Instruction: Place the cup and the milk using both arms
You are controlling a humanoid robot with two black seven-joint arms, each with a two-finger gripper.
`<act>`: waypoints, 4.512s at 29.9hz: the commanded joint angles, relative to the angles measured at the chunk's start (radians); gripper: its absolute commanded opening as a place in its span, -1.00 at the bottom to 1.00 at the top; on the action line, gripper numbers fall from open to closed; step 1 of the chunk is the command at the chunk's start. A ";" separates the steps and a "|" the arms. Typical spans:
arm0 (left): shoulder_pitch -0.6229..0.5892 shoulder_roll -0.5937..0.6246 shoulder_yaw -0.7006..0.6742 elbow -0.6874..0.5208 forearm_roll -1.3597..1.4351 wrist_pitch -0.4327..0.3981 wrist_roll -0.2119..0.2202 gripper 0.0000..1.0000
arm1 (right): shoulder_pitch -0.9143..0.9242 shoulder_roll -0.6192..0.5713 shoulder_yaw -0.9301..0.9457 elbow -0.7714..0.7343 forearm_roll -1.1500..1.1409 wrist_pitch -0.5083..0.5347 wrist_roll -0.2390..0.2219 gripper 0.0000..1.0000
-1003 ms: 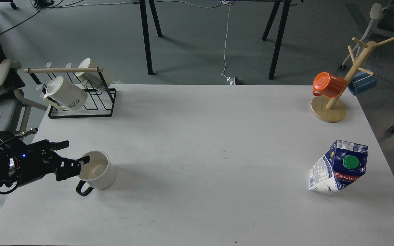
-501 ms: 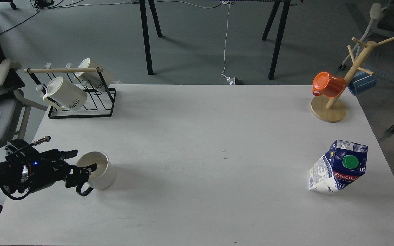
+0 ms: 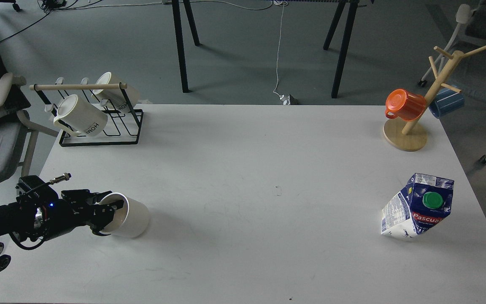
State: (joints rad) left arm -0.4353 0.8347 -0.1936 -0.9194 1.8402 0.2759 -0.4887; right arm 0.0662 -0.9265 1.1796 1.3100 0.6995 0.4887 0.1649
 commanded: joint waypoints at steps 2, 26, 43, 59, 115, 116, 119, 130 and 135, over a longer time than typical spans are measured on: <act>-0.013 0.014 -0.004 -0.029 0.001 0.003 0.000 -0.95 | -0.002 0.000 0.000 0.000 0.000 0.000 0.001 0.97; -0.293 -0.084 -0.012 -0.306 -0.010 -0.380 0.000 -0.95 | -0.003 0.000 0.020 -0.009 0.002 0.000 0.015 0.97; -0.286 -0.342 0.003 -0.108 -0.001 -0.385 0.000 -0.92 | -0.016 -0.002 0.021 -0.012 0.000 0.000 0.015 0.97; -0.237 -0.373 0.000 -0.108 -0.007 -0.376 0.000 -0.70 | -0.034 -0.002 0.021 -0.023 0.000 0.000 0.016 0.97; -0.092 -0.058 -0.409 -0.371 -1.267 -0.765 0.000 0.69 | -0.714 -0.097 -0.153 0.204 0.318 0.000 0.008 0.96; -0.089 -0.060 -0.409 -0.371 -1.262 -0.765 0.000 0.69 | -0.680 -0.080 -0.193 0.206 0.296 0.000 0.011 0.96; -0.083 -0.072 -0.408 -0.371 -1.253 -0.765 0.000 0.69 | -0.596 -0.035 -0.277 0.204 0.278 0.000 0.013 0.96; -0.051 -0.123 -0.406 -0.365 -1.159 -0.765 0.000 0.69 | -0.479 0.067 -0.342 0.218 0.209 0.000 0.024 0.96; -0.049 -0.123 -0.406 -0.365 -1.159 -0.765 0.000 0.69 | -0.401 0.118 -0.344 0.219 0.172 0.000 0.024 0.96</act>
State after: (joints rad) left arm -0.4861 0.7119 -0.5998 -1.2839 0.6803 -0.4887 -0.4887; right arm -0.3753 -0.8401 0.8363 1.5285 0.8901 0.4887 0.1889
